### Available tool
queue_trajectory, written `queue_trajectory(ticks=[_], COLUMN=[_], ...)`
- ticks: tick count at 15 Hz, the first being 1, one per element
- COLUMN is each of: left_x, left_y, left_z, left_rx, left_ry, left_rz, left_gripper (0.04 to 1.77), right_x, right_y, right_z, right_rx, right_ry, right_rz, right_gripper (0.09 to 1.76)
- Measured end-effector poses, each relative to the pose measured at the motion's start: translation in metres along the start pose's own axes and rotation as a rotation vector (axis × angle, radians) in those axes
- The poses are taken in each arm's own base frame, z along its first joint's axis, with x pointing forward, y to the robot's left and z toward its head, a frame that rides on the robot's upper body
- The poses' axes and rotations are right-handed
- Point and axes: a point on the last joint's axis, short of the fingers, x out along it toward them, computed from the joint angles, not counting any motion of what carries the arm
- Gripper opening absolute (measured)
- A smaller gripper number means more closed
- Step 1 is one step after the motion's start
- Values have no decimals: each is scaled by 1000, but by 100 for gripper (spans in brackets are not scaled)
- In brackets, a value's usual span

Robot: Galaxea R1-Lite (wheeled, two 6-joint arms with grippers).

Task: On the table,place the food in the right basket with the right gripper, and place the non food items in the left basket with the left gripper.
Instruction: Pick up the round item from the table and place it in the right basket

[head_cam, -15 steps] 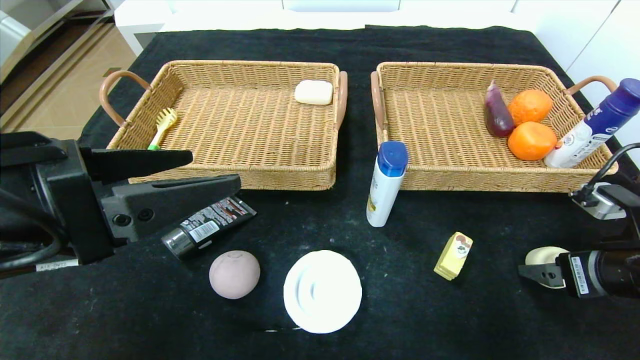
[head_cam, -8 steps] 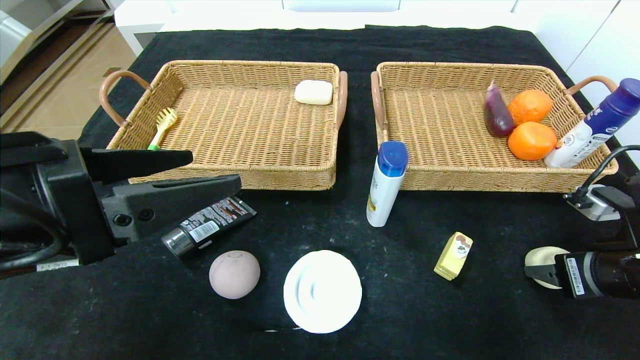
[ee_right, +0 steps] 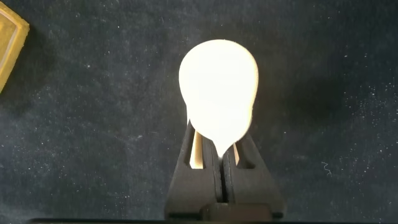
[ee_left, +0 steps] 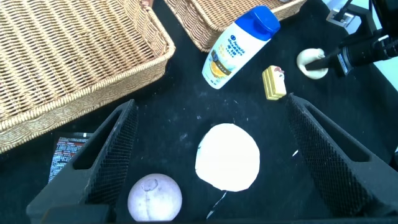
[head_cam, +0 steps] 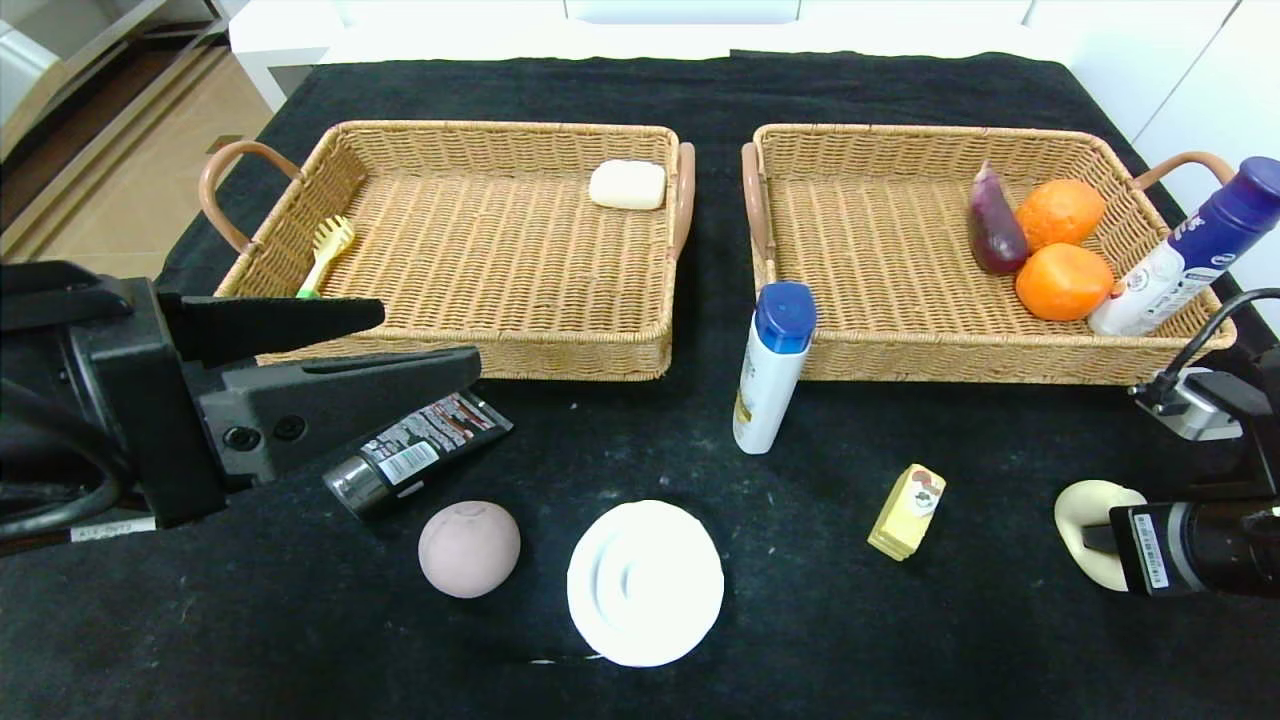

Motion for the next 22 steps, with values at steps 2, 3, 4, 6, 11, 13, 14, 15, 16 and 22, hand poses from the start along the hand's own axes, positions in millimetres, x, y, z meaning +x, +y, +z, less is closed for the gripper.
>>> queue_trajectory(ticks=[2, 3, 4, 6, 11, 13, 14, 15, 16, 22], left_x=[0, 0, 0, 0, -1, -1, -1, -1, -1, -2], left_y=[0, 0, 0, 0, 0, 0, 0, 0, 0, 0], left_z=[0, 0, 0, 0, 0, 1, 1, 1, 1, 1], left_rx=[0, 0, 0, 0, 1, 1, 1, 1, 1, 1], left_ry=[0, 0, 0, -1, -3, -4, -4, -4, -4, -5], left_rz=[0, 0, 0, 1, 0, 1, 0, 1, 1, 0], left_gripper=[172, 172, 172, 172, 172, 172, 172, 172, 172, 172], right_x=[0, 0, 0, 0, -6, -14, -19, -24, -30, -65], right_y=[0, 0, 0, 1, 1, 1, 1, 1, 1, 1], right_z=[0, 0, 0, -1, 0, 3, 5, 8, 11, 33], right_rx=[-1, -1, 0, -1, -4, -2, -1, 1, 2, 11], right_ry=[1, 0, 1, 1, -18, -52, -70, -95, -118, -281], right_rz=[1, 1, 1, 2, 12, 19, 22, 26, 29, 52], right_gripper=[14, 14, 14, 14, 14, 14, 14, 14, 14, 14])
